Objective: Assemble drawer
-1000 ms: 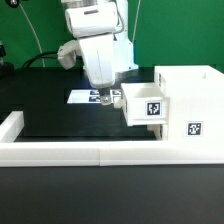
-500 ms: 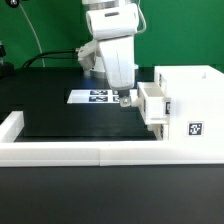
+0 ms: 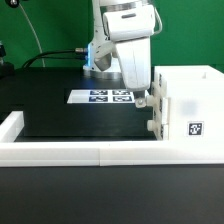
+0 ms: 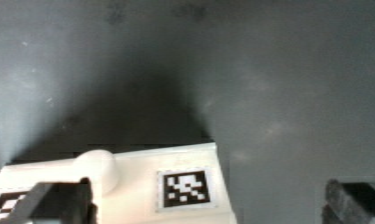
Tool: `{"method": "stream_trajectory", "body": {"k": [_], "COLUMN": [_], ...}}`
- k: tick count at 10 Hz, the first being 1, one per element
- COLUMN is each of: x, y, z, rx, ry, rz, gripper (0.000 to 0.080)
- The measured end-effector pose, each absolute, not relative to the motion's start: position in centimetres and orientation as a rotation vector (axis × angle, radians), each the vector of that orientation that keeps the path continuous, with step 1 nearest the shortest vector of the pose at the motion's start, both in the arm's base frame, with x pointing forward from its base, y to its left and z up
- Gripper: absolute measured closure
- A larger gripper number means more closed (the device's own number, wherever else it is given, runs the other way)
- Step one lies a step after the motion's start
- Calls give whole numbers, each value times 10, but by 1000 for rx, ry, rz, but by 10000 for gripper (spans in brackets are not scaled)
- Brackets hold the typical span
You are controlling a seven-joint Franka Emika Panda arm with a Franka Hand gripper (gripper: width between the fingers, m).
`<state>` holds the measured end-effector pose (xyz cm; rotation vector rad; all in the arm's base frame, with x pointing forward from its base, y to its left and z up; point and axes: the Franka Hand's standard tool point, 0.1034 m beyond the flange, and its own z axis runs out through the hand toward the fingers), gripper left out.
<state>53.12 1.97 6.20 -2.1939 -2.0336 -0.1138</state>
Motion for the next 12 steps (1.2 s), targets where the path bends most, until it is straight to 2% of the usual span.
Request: {"method": "stream_trajectory", "body": {"k": [7,10,12], "x": [529,525,525], "y": [24,-6,-3], "z": [60,59,59], "rx": [-2199,-2246,-2242], "ry": [-2013,-1964,-1966], "rz": [-100,-82,-82], "gripper": [150,150,150]}}
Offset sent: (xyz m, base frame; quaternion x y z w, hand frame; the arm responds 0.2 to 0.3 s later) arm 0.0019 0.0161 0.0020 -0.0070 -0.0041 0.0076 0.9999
